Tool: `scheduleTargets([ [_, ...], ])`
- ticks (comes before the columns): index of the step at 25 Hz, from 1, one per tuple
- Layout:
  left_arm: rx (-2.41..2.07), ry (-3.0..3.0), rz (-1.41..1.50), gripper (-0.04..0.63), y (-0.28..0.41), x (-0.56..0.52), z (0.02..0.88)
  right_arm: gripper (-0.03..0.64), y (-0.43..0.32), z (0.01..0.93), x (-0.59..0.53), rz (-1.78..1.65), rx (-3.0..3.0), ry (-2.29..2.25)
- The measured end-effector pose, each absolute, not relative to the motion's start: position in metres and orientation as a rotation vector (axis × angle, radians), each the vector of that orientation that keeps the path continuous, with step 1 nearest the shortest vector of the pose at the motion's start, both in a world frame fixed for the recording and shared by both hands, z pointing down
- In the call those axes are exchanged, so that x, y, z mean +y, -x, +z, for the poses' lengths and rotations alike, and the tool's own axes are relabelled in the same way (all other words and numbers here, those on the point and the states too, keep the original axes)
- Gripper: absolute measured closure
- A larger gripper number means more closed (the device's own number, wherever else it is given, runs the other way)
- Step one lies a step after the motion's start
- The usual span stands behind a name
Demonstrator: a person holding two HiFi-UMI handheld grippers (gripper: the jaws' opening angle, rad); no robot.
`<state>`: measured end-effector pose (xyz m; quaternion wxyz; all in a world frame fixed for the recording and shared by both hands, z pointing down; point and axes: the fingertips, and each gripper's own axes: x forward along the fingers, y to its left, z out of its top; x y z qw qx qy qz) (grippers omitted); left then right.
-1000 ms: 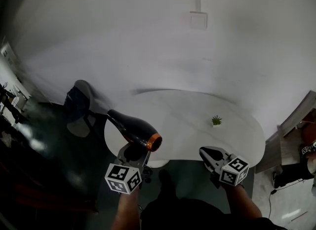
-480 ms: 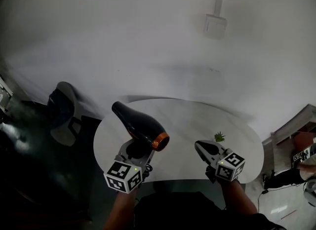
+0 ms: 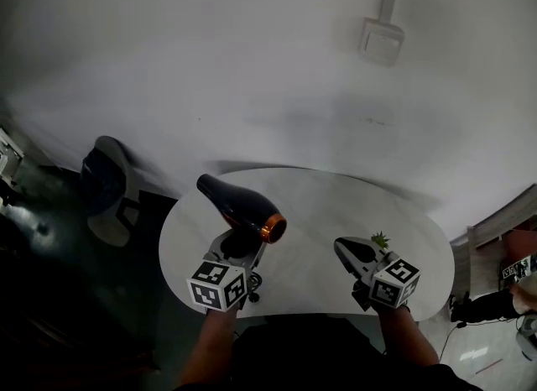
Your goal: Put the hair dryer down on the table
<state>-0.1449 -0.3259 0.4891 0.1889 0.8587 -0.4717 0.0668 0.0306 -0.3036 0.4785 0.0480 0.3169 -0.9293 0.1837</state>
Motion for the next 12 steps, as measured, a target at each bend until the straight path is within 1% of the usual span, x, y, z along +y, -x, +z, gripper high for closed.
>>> scheduleTargets([
  [5, -1.314, -2.313, 0.226, 0.419, 0.134, -0.336, 0.520, 0.604, -0.053, 0.488, -0.315, 0.613, -2.823, -0.971],
  [12, -1.311, -2.192, 0.303, 0.419, 0.126, -0.355, 0.570, 0.604, -0.066, 0.505, -0.324, 0.672, -2.809, -0.938],
])
